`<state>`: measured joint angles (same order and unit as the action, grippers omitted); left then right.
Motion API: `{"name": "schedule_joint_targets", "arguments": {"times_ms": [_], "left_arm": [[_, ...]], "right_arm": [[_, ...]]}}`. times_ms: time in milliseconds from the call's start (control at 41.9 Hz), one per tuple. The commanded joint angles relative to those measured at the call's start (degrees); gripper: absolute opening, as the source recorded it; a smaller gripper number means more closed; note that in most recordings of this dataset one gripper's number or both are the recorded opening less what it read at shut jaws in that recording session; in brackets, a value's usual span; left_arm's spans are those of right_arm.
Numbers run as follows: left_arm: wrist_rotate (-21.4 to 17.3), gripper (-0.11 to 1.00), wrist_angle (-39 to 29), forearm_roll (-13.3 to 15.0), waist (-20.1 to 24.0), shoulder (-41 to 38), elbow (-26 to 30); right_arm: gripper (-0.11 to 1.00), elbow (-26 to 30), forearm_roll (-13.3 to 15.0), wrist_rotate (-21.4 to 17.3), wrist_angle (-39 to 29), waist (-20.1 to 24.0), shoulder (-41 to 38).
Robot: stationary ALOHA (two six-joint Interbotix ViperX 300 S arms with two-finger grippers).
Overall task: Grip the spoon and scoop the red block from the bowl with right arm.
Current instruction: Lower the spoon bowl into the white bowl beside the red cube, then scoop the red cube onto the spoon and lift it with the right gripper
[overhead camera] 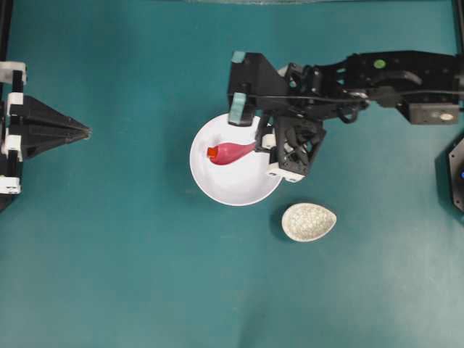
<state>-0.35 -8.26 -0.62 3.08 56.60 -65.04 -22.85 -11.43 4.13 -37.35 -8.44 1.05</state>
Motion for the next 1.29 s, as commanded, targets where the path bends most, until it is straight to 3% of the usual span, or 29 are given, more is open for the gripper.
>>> {"name": "schedule_joint_targets", "arguments": {"times_ms": [0,358,812,1027,1266], "left_arm": [[0.1,0.0,0.3,-0.2,-0.1,-0.4,1.2],[0.1,0.0,0.3,-0.2,-0.1,-0.4,1.2],[0.1,0.0,0.3,-0.2,-0.1,-0.4,1.2],[0.1,0.0,0.3,-0.2,-0.1,-0.4,1.2],[0.1,0.0,0.3,-0.2,-0.2,-0.3,1.2]], "right_arm": [[0.24,-0.8,-0.4,-0.1,2.8,0.5,3.0],[0.24,-7.5,-0.7,-0.1,13.8,1.1,7.3],[0.24,-20.0,-1.5,-0.1,32.1,4.5,13.8],[0.24,-22.9,-1.8,-0.2,37.0,5.9,16.1],[0.24,-23.3,-3.5,-0.7,37.8,6.1,16.5]]}}
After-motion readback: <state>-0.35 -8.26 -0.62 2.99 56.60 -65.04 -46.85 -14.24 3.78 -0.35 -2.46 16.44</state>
